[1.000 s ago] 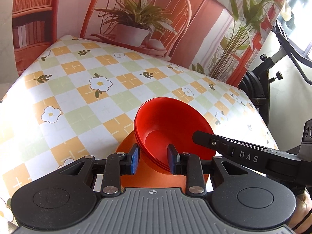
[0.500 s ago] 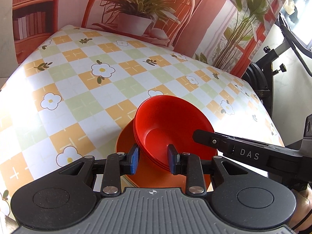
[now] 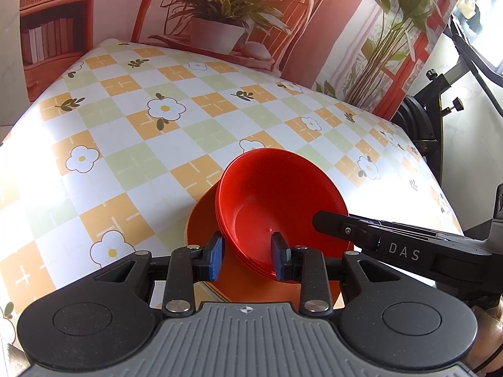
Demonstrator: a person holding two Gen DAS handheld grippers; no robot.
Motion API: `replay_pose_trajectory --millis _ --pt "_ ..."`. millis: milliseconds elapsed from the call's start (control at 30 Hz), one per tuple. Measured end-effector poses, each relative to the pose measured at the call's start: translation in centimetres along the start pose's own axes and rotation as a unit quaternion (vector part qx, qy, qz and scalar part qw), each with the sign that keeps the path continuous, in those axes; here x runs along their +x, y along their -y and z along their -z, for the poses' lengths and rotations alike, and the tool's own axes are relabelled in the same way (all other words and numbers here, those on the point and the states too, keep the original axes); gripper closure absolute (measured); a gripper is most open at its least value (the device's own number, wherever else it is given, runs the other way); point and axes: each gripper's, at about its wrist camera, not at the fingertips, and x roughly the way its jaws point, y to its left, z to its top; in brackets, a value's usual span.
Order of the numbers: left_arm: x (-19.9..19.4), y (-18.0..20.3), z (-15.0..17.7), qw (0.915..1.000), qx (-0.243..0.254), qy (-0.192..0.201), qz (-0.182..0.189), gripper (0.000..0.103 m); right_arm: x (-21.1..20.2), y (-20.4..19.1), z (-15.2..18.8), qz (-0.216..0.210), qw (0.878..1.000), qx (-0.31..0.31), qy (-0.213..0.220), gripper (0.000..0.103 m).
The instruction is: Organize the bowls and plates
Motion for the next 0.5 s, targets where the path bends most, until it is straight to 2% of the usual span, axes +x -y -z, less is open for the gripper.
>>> replay_pose_trajectory --millis 333,500 --pt "-0.14 0.08 0.32 1.0000 0.003 -0.001 -0.001 0.070 -0.33 -0.02 0.20 0.004 1.000 0.000 -0.003 0.086" --pt "-0.61 0.19 0.35 1.0000 0.006 0.003 -0.004 0.063 -0.94 -0.02 0.26 0.005 1.000 -0.002 0.005 0.081"
